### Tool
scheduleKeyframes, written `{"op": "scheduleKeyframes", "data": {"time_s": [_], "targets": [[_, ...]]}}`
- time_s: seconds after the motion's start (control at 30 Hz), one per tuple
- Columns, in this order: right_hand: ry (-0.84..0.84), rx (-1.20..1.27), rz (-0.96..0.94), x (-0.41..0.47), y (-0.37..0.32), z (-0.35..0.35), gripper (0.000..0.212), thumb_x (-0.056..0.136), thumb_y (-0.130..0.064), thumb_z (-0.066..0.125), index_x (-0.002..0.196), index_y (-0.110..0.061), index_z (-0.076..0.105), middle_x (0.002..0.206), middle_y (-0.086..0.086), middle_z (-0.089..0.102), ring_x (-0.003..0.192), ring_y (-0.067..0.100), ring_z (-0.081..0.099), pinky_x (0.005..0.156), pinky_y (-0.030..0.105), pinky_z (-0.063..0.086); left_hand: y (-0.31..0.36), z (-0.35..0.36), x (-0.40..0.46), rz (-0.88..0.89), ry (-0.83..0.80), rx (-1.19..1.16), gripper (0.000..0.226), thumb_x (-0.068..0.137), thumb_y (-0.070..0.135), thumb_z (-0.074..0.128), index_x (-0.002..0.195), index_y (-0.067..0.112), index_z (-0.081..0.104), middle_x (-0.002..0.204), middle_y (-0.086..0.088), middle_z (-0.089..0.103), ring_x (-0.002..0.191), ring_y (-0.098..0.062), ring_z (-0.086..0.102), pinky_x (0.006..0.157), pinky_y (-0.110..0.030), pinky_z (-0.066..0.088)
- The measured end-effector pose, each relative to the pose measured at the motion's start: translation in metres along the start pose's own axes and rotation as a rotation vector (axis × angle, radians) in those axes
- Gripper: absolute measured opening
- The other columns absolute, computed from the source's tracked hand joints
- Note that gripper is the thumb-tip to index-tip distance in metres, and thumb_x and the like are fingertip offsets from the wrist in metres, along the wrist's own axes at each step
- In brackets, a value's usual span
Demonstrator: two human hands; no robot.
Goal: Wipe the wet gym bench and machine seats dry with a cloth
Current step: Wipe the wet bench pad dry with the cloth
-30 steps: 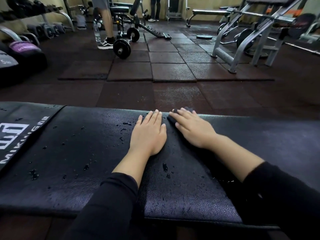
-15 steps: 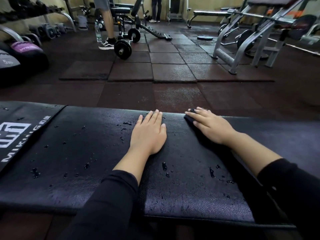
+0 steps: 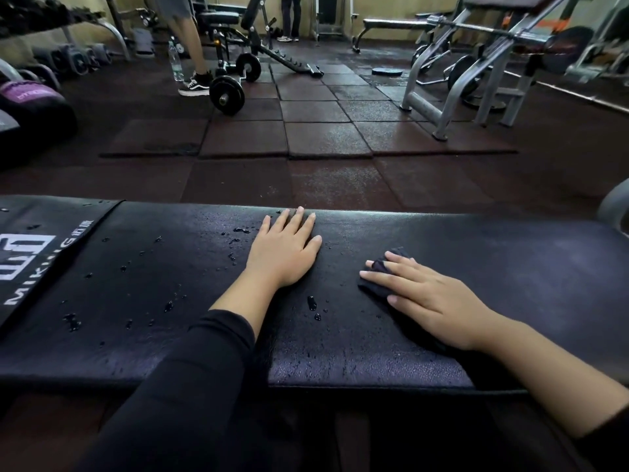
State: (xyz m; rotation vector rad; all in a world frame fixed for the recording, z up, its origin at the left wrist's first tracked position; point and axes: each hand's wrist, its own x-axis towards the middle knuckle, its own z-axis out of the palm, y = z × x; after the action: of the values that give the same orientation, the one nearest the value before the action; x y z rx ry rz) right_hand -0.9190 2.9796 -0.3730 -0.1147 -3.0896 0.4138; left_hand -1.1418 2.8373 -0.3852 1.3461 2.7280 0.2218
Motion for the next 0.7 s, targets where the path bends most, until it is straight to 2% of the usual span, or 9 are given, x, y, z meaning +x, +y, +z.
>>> {"op": "scheduleKeyframes", "data": {"time_s": [0.17, 0.4, 0.5, 0.57, 0.7], "targets": [[0.023, -0.002, 0.039, 0.001, 0.000, 0.003, 0.047, 0.092, -0.054, 0.015, 0.139, -0.057, 0.020, 0.151, -0.028, 0.018, 0.141, -0.008, -0.003, 0.118, 0.022, 0.005, 0.004, 0.002, -0.025, 0.027, -0.068, 0.001, 0.057, 0.102, 0.049, 0.013, 0.154, 0.031, -0.001, 0.162, 0.004, -0.009, 0.149, -0.013, -0.010, 0.120, -0.041, -0.008], [0.057, -0.047, 0.090, 0.004, -0.005, 0.007, 0.051, 0.089, -0.057, 0.012, 0.140, -0.056, 0.018, 0.152, -0.024, 0.019, 0.142, -0.005, 0.000, 0.119, 0.025, 0.009, 0.003, 0.008, -0.065, 0.046, 0.027, -0.016, 0.054, 0.103, 0.047, 0.013, 0.154, 0.035, 0.004, 0.162, 0.009, -0.004, 0.148, -0.009, -0.008, 0.120, -0.039, -0.006], [0.076, -0.067, 0.170, 0.015, -0.020, 0.009, 0.053, 0.091, -0.051, 0.014, 0.143, -0.048, 0.020, 0.153, -0.019, 0.019, 0.144, 0.001, 0.003, 0.118, 0.024, 0.003, 0.005, 0.007, -0.064, 0.038, 0.026, -0.020, 0.052, 0.104, 0.043, 0.013, 0.154, 0.035, 0.004, 0.162, 0.010, -0.004, 0.148, -0.008, -0.007, 0.120, -0.039, -0.006], [0.081, -0.100, 0.177, 0.020, -0.039, 0.015, 0.052, 0.095, -0.046, 0.015, 0.146, -0.039, 0.022, 0.154, -0.013, 0.021, 0.145, 0.007, 0.006, 0.118, 0.028, 0.003, 0.004, 0.007, -0.065, 0.044, 0.030, -0.029, 0.051, 0.104, 0.041, 0.013, 0.154, 0.035, 0.005, 0.162, 0.011, -0.003, 0.148, -0.007, -0.006, 0.120, -0.038, -0.005], [0.189, -0.170, 0.026, 0.000, -0.075, 0.030, 0.050, 0.097, -0.039, 0.022, 0.142, -0.027, 0.039, 0.145, -0.005, 0.042, 0.140, 0.016, 0.029, 0.115, 0.035, 0.018, 0.002, 0.008, -0.063, 0.045, 0.055, -0.029, 0.050, 0.104, 0.038, 0.015, 0.154, 0.036, 0.010, 0.162, 0.012, 0.001, 0.148, -0.006, -0.002, 0.120, -0.038, -0.002]]}}
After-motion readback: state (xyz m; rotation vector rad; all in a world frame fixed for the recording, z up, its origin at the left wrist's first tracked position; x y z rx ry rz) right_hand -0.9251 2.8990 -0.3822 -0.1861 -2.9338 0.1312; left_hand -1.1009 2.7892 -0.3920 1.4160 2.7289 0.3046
